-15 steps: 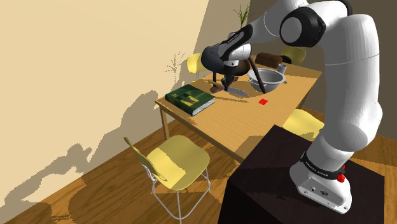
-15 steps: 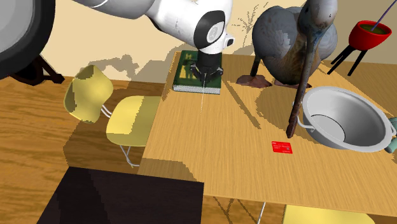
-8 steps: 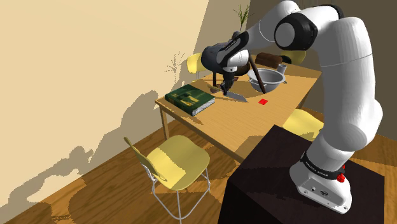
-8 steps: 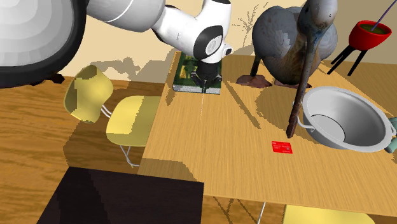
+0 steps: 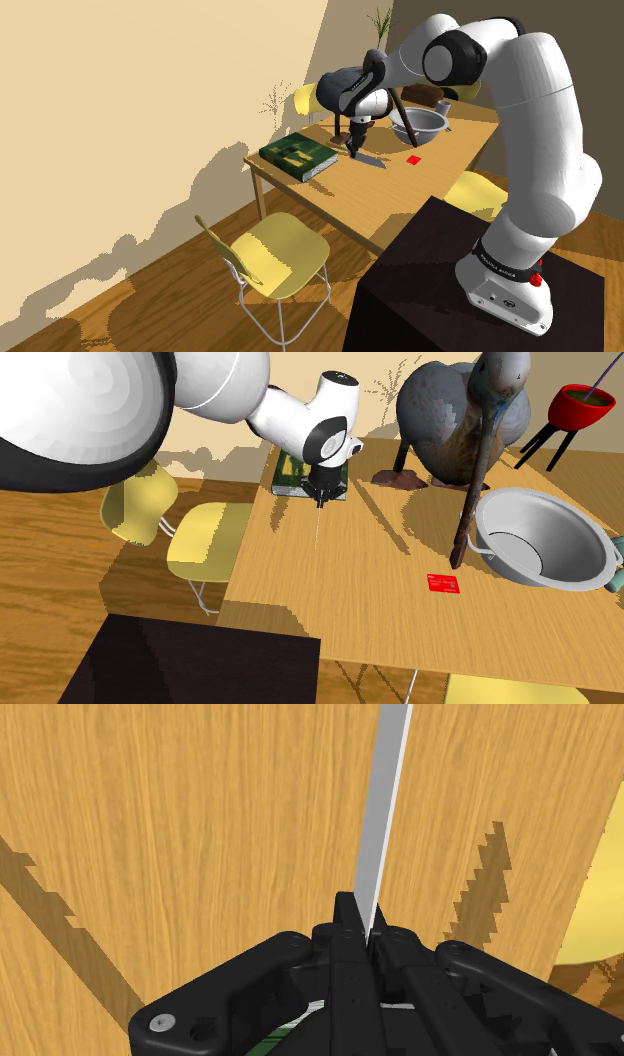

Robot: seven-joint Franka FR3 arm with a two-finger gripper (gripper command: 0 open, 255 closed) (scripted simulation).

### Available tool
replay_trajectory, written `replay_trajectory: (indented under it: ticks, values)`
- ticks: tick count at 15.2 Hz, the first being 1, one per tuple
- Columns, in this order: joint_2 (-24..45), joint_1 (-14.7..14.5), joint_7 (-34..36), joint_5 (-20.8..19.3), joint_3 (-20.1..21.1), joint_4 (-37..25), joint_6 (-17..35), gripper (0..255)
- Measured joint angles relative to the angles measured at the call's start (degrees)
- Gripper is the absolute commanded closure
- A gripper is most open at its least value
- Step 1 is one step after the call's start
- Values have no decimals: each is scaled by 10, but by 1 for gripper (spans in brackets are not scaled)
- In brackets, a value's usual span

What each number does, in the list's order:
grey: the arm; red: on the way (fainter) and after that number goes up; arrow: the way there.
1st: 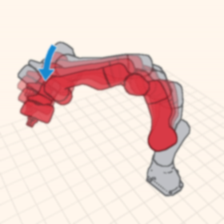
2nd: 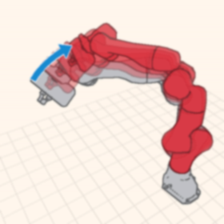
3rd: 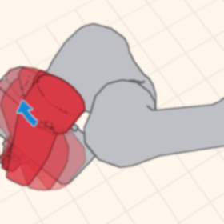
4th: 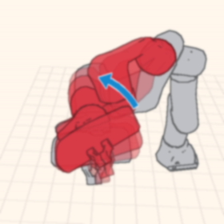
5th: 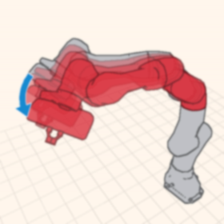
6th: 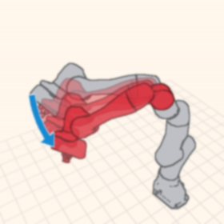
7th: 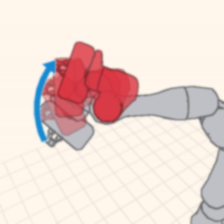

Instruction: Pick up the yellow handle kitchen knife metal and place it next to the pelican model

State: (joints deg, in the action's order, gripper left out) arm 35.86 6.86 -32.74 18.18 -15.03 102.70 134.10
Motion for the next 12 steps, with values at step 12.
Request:
replay_trajectory:
  ticks: [12]
  values:
    - [73,15,-17,22,20,-20,52,255]
